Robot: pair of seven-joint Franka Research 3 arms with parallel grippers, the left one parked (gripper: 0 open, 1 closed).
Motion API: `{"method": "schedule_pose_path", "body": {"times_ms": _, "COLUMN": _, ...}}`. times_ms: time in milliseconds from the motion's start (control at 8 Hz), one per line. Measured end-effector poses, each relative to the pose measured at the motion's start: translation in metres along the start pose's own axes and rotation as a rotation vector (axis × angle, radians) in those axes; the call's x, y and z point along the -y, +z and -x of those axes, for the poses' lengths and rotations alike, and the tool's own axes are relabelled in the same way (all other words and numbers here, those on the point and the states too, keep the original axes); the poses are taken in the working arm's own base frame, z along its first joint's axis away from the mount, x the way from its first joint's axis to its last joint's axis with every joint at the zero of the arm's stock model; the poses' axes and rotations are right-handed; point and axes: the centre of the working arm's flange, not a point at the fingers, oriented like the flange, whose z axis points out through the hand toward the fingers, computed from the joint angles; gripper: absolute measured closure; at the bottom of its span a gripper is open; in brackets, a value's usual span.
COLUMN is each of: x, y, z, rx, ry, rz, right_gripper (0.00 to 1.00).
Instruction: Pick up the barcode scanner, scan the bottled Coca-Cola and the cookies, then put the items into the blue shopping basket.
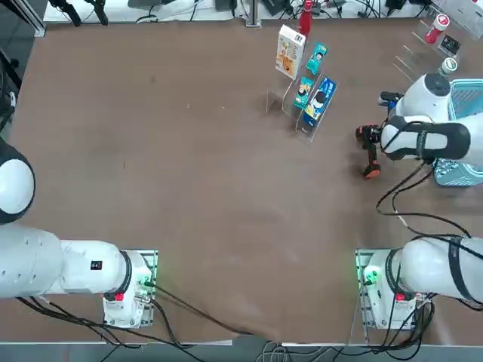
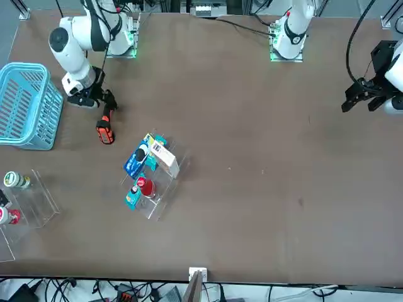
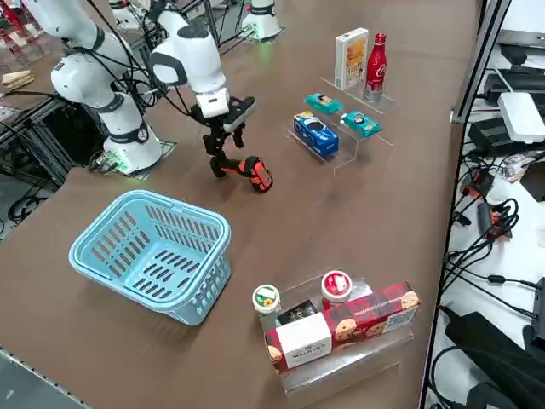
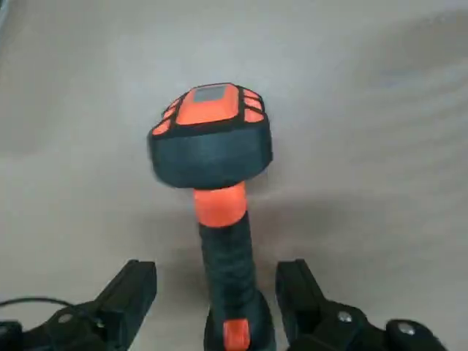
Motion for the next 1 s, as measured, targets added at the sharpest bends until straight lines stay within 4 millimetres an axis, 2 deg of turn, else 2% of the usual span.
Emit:
{"method": "schedule_pose_path", "body": {"times_ms": 250, "x": -0.014, "y": 0.023, "z": -0.002, "rx": 0.000, "ry": 0.000, "rz": -0.001, "right_gripper": 0.04}}
{"method": "schedule_pose_path", "body": {"times_ms": 375, "x": -0.015, "y": 0.028, "z": -0.003, "rx": 0.003, "ry": 0.003, "rz": -0.001, "right_gripper": 0.07}}
{"method": "schedule_pose_path", "body": {"times_ms": 500, "x": -0.015, "y": 0.028, "z": -0.004, "rx": 0.001, "ry": 0.002, "rz": -0.002, "right_gripper": 0.17}}
{"method": "schedule_pose_path", "body": {"times_ms": 625, "x": -0.014, "y": 0.027, "z": -0.005, "rx": -0.004, "ry": 0.000, "rz": -0.002, "right_gripper": 0.42}}
{"method": "schedule_pose_path", "body": {"times_ms": 750, "x": -0.013, "y": 0.026, "z": -0.006, "rx": -0.007, "ry": 0.000, "rz": -0.003, "right_gripper": 0.56}}
{"method": "schedule_pose_path", "body": {"times_ms": 1000, "x": -0.013, "y": 0.026, "z": -0.007, "rx": -0.010, "ry": 0.000, "rz": -0.003, "right_gripper": 0.56}}
